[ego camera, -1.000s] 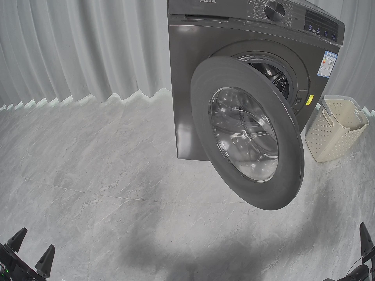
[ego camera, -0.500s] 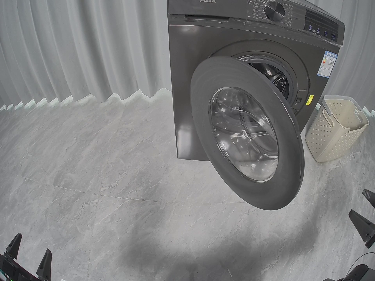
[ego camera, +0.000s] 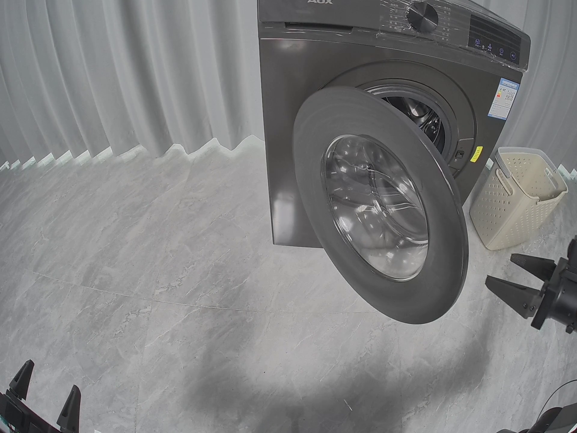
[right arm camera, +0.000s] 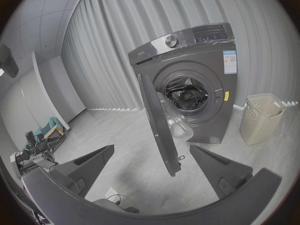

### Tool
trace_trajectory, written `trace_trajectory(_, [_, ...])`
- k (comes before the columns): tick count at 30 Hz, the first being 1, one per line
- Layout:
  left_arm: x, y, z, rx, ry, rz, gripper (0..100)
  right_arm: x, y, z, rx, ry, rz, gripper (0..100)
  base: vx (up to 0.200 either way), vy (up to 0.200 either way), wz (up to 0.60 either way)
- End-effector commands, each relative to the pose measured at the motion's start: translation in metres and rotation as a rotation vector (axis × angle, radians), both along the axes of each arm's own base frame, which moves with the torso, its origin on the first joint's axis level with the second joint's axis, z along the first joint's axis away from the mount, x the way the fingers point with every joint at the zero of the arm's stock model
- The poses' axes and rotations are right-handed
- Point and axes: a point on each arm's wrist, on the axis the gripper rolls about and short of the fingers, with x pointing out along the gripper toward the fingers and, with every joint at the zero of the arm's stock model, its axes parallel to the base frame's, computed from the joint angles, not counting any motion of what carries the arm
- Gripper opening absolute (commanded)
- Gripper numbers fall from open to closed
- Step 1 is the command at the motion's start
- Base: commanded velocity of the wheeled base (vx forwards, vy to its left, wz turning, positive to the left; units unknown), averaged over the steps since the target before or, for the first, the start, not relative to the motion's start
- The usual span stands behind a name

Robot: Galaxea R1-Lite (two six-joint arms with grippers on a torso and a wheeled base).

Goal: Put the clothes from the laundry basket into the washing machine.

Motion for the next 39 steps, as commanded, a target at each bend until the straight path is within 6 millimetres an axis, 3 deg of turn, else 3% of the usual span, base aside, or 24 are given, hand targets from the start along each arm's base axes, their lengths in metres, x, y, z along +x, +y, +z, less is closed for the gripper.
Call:
trace_trajectory(1, [0.0, 0.0, -0.004, -0.002, 0.003, 0.0, 100, 0.036, 0.013, -0.007, -0.027, 0.083, 0.014, 100, 0.0, 0.0, 0.0])
trace_trajectory(6, [0.0, 0.0, -0.004, -0.002, 0.003, 0.0, 100, 0.061, 0.019, -0.007, -0.037, 0.09, -0.041, 100, 0.0, 0.0, 0.0])
trace_trajectory(12, [0.0, 0.0, -0.004, -0.002, 0.003, 0.0, 100, 0.074, 0.016, -0.006, -0.056, 0.09, -0.193, 100, 0.0, 0.0, 0.0])
trace_trajectory(17, [0.0, 0.0, -0.004, 0.0, 0.003, 0.0, 100, 0.085, -0.016, 0.008, -0.026, 0.007, -0.395, 100, 0.0, 0.0, 0.0])
trace_trajectory(21, [0.0, 0.0, -0.004, 0.002, 0.003, 0.0, 100, 0.084, -0.029, 0.009, -0.034, -0.006, -0.459, 100, 0.0, 0.0, 0.0])
trace_trajectory(27, [0.0, 0.0, -0.005, 0.002, 0.004, 0.0, 100, 0.054, -0.017, -0.015, -0.056, 0.058, -0.358, 100, 0.0, 0.0, 0.0])
trace_trajectory(33, [0.0, 0.0, -0.005, 0.003, 0.003, 0.001, 100, 0.014, 0.007, -0.05, -0.074, 0.153, -0.106, 100, 0.0, -0.167, 0.0])
trace_trajectory(39, [0.0, 0.0, -0.005, 0.006, 0.003, 0.001, 100, 0.003, 0.015, -0.058, -0.014, 0.206, 0.02, 100, 0.0, -0.2, 0.0])
